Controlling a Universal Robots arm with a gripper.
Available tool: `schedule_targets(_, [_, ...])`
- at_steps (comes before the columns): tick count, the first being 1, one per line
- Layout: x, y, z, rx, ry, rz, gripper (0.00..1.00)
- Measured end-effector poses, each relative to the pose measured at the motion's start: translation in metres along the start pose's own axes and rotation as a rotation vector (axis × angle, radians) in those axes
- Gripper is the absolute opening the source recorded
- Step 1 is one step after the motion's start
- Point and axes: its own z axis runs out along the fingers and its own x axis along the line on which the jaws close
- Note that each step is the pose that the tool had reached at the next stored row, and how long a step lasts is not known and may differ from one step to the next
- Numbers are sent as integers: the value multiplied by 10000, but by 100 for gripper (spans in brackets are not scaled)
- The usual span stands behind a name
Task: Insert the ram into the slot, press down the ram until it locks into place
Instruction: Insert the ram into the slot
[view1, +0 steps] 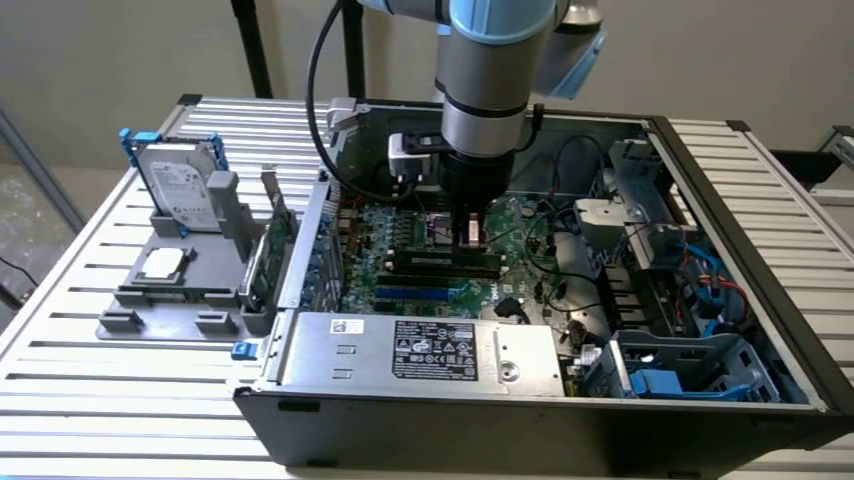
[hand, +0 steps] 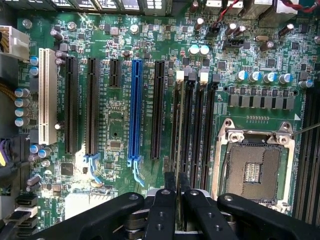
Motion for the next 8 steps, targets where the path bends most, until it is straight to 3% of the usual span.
schedule_targets(8, [0,0,35,15,2,0,13])
